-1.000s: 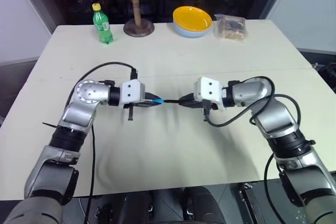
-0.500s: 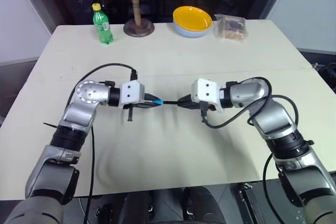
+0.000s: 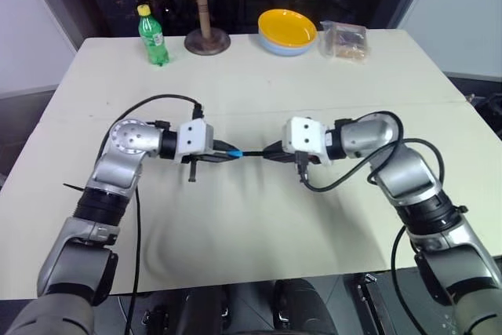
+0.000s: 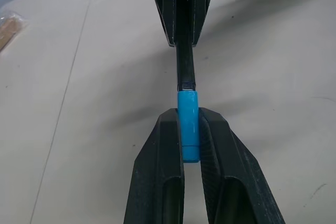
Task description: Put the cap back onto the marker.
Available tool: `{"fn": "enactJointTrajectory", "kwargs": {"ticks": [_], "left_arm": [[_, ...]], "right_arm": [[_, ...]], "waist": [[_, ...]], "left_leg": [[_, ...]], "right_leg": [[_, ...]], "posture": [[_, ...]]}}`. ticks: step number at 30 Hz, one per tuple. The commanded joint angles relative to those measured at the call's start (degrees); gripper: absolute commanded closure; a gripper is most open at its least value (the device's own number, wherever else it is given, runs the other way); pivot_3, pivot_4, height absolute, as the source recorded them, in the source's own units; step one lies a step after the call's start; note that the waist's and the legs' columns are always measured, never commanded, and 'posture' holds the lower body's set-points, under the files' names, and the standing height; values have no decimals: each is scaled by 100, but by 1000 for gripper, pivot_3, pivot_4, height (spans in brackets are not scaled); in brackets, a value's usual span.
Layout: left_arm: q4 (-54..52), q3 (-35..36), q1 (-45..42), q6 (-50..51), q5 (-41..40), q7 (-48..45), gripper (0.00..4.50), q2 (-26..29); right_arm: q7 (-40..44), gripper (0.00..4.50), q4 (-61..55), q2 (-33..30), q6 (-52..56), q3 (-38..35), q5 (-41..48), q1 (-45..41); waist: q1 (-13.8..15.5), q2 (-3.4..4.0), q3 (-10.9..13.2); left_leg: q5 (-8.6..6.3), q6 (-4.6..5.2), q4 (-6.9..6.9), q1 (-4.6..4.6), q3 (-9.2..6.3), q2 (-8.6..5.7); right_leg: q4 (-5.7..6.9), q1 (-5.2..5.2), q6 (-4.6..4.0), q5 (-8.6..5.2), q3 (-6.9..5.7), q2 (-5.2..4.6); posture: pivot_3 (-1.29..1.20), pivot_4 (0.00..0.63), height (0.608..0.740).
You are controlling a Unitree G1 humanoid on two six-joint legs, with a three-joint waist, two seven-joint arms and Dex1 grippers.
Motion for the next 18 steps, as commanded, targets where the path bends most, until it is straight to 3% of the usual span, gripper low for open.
{"fn": "enactJointTrajectory", "kwargs": {"ticks": [1, 18], "left_arm": [[-201, -93, -121, 73, -64, 25, 4500, -115], [-200, -134, -89, -9, 164, 176, 4500, -182]], "right_arm": [[-17, 4473, -455, 260, -207, 152, 89, -288], [-244, 4473, -183, 569, -391, 414, -418, -400]], "waist": [[-2, 0, 0], [-3, 0, 0]], "left_leg": [[0, 0, 0, 0, 0, 0], [0, 0, 0, -2, 0, 1]], "right_leg": [[0, 0, 0, 0, 0, 0], [0, -3, 0, 0, 0, 2]], "posture": [[0, 150, 740], [0, 150, 740]]}}
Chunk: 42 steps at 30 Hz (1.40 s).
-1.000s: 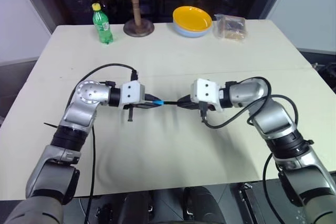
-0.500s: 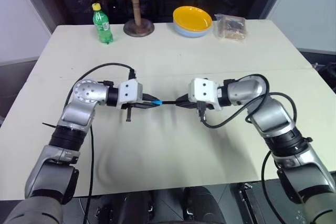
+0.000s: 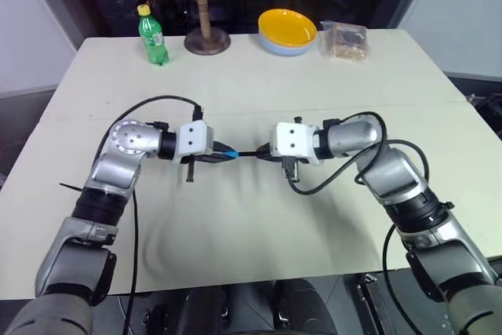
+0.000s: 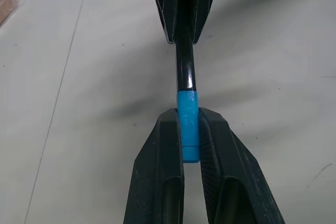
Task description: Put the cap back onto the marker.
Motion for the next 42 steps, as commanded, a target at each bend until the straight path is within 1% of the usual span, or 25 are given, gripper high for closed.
{"fn": "enactJointTrajectory", "kwargs": {"ticks": [1, 6, 15, 27, 29, 30, 32, 33, 34, 35, 42], "left_arm": [[-293, -76, -93, -32, -196, 80, 4500, -258], [-427, 2, -127, 42, -354, 103, 4500, -428], [-587, -1, -97, 149, -380, -66, 4500, -507], [-605, 104, 94, 297, -313, -109, 4500, -256], [-622, 140, 143, 335, -319, -99, 3530, -198], [-641, 148, 165, 351, -321, -78, 3243, -181], [-747, 189, 267, 417, -327, -6, 2177, -117], [-877, 230, 374, 492, -356, 30, 1757, -44], [-1046, 277, 498, 600, -408, 71, 1111, 34], [-1208, 335, 616, 706, -477, 119, 653, 112], [-2491, 953, 1567, 1604, -796, 868, 653, 590]], "right_arm": [[-61, 4473, -332, 355, -167, 82, 168, -251], [-78, 4473, -382, 476, -128, 60, 203, -260], [-24, 4473, -383, 597, -139, 64, 183, -275], [86, 4473, -232, 391, -313, -49, 85, -186], [100, 4500, -204, 372, -324, -69, 86, -195], [106, 4500, -206, 361, -330, -78, 94, -191], [125, 4500, -208, 327, -340, -101, 113, -183], [137, 4500, -190, 289, -357, -114, 119, -178], [147, 4500, -181, 237, -373, -129, 130, -162], [151, 4500, -167, 191, -385, -143, 143, -147], [71, 4500, -176, -275, -319, -381, 253, 155]], "waist": [[-1, 0, 0], [2, 0, 0], [0, 0, 0], [-2, 0, 0], [-3, 0, 0], [-2, 0, 0], [-9, 0, 0], [-12, 0, 0], [-14, 0, 0], [-18, 0, 0], [1, 1, 1]], "left_leg": [[0, 0, 0, 0, 0, 0], [0, 0, 0, 0, 0, 0], [0, 0, 0, 0, 0, 0], [0, 0, 0, -1, 0, 0], [0, 0, 0, -1, 0, 0], [0, 0, -1, -1, 0, 0], [0, 0, -1, -2, -1, 1], [0, 0, -1, -2, -1, 1], [0, 0, -1, -2, -1, 1], [0, 0, -1, -1, -1, 1], [0, -1, -6, -2, -2, 2]], "right_leg": [[0, 0, 0, 0, 0, 0], [0, 0, 0, 0, 0, 0], [0, 0, 0, 0, 0, 0], [0, -1, 0, 0, 0, 0], [0, -1, 0, 0, 0, 0], [0, -1, 0, 0, 0, 0], [0, -1, 0, 0, 0, 0], [0, -1, 0, 0, 0, 0], [0, -2, 0, 0, 0, 0], [0, -2, 0, 0, 0, 0], [-1, -4, -1, -1, 1, -6]], "posture": [[0, 150, 740], [0, 150, 740], [0, 150, 740], [0, 150, 740], [0, 150, 740], [0, 150, 740], [0, 150, 740], [0, 150, 740], [0, 150, 740], [0, 150, 740], [0, 150, 740]]}}
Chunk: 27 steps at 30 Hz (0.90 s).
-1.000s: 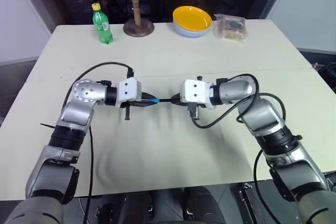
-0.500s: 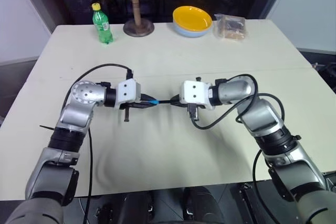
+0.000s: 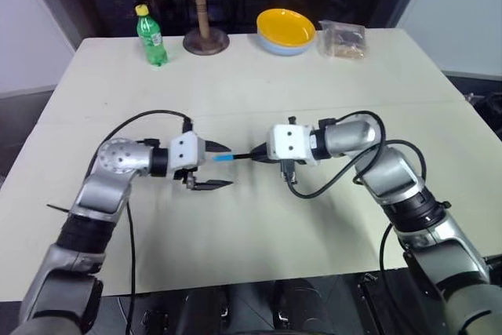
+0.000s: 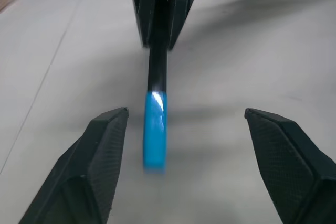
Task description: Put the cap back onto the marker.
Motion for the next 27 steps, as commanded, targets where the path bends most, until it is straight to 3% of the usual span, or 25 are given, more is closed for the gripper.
{"fn": "enactJointTrajectory", "kwargs": {"ticks": [1, 5, 9, 19, 27], "left_arm": [[-620, 447, 253, 382, -198, 470, 653, 142], [-1043, 739, 580, 821, -219, 1100, 653, 125], [-1290, 860, 726, 1172, -323, 1698, 653, -100], [-1109, 483, 698, 1257, -272, 2289, 653, -675], [-896, 300, 565, 1229, -260, 2360, 653, -706]], "right_arm": [[-129, 4500, -172, -229, 85, -373, 103, 124], [-489, 4500, -295, -498, 755, -775, 96, 455], [-1364, 4500, -565, -456, 2180, -1508, 87, 749], [-2594, 4500, -1717, -460, 5304, -2776, 298, 1574], [-3324, 4500, -2143, -338, 5926, -3304, 398, 2311]], "waist": [[18, 0, 0], [17, 0, 0], [12, 0, 0], [18, 0, 0], [-6, 1, -1]], "left_leg": [[0, 0, 0, 0, 0, -1], [0, 0, 0, 0, -2, -5], [0, -1, -2, 0, -3, -4], [0, -2, -13, 0, -4, -6], [5, -9, -51, 3, -4, -18]], "right_leg": [[0, 1, 0, 0, 0, -3], [0, 1, -1, 0, -1, -22], [0, 2, -1, 0, -1, -25], [-5, 0, -5, -1, 4, -32], [-22, -8, -7, -2, 7, -41]], "posture": [[0, 150, 740], [0, 150, 740], [0, 150, 740], [0, 150, 740], [0, 150, 740]]}}
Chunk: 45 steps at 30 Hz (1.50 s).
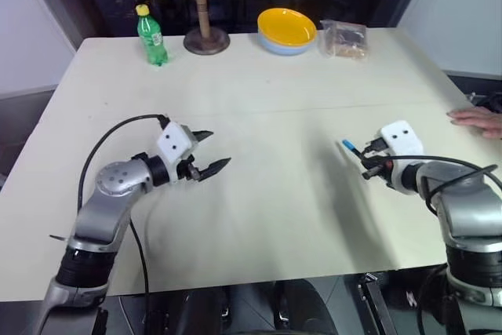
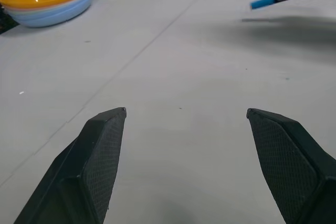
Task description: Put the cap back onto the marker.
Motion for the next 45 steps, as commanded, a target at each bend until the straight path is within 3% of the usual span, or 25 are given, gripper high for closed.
{"fn": "enactJointTrajectory", "kwargs": {"ticks": [1, 16, 26, 37, 41, 45], "left_arm": [[-73, 11, -119, -83, -2, 47, 653, 6], [-128, -48, -219, 60, -51, 5, 653, 32], [-64, -169, -363, 182, -135, -284, 597, 141], [739, -542, -1154, -63, -291, -1375, 597, 194], [1600, -839, -1676, -480, -231, -1953, 597, -87], [2448, -982, -2182, -1137, -36, -2168, 597, -453]], "right_arm": [[-294, 4500, -260, 61, -1, -280, 78, 41], [-1233, 4500, -54, 846, -256, -550, 242, 553], [-1060, 64, -327, 581, -330, -548, 628, 634], [443, 64, -1552, -1409, 332, -1020, 2002, 290], [843, 64, -1810, -2136, 741, -1650, 2358, 459], [1021, 64, -2074, -2453, 1007, -2011, 2593, 749]], "waist": [[-4, 0, 0], [18, -1, -1], [5, -3, -2], [45, -2, 1], [111, -1, 1], [152, -7, 1]], "left_leg": [[0, 0, -1, 0, 0, 0], [1, 0, -3, 0, 0, -3], [1, 0, -4, 3, 0, 0], [0, 1, -5, 2, -4, -3], [0, 2, -5, 1, -2, -4], [0, 2, -5, 0, -4, -3]], "right_leg": [[0, -2, 0, 0, 0, 1], [-7, 3, 5, 2, -7, 24], [-7, 5, 6, 2, -6, 32], [-14, 7, 6, 1, -7, 29], [-16, 6, 5, 1, -6, 24], [-19, 7, 5, 0, -7, 26]], "posture": [[0, 150, 740], [0, 150, 740], [0, 150, 740], [0, 150, 740], [0, 150, 740], [0, 150, 740]]}}
